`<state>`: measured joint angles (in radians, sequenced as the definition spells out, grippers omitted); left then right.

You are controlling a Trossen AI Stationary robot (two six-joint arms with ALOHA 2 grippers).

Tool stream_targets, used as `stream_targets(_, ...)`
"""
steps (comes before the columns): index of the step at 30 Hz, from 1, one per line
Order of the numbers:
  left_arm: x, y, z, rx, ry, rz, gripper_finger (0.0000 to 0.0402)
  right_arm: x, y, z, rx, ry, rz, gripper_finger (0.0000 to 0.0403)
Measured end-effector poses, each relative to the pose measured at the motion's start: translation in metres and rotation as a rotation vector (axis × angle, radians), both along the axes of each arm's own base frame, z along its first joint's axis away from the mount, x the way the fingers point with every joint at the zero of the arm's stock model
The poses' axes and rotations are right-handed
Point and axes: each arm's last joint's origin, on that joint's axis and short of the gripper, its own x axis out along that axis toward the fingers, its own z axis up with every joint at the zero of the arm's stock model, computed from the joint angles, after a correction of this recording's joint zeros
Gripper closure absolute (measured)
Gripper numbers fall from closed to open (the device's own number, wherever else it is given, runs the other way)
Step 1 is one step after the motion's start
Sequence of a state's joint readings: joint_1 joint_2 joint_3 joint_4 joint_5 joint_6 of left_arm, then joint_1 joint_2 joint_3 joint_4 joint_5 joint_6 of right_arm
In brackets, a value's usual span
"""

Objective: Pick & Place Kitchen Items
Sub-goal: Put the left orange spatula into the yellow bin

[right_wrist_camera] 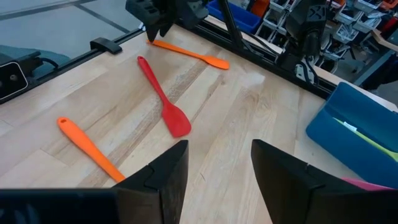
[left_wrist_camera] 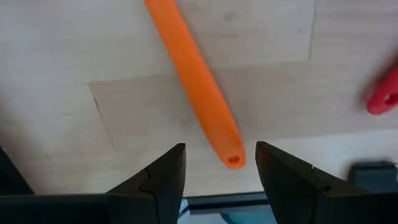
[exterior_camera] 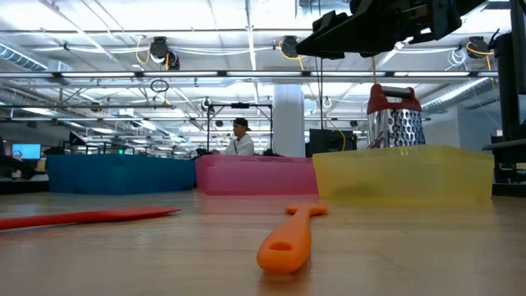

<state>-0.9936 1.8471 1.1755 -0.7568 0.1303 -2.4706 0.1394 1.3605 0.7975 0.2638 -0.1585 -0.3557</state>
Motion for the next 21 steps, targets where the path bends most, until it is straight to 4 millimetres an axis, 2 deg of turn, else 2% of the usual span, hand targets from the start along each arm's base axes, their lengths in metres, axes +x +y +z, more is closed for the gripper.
stream_targets(11, 0.001, 0.0, -0.017, 0.096, 0.007, 0.004, 0.021, 0.0, 0.0, 0.0, 0.0, -0.001, 0.0, 0.0236)
stream_targets(21, 0.002, 0.003, -0.019, 0.122, 0.013, 0.015, 0.0333, 0.0, 0.0, 0.0, 0.0, -0.001, 0.0, 0.0236)
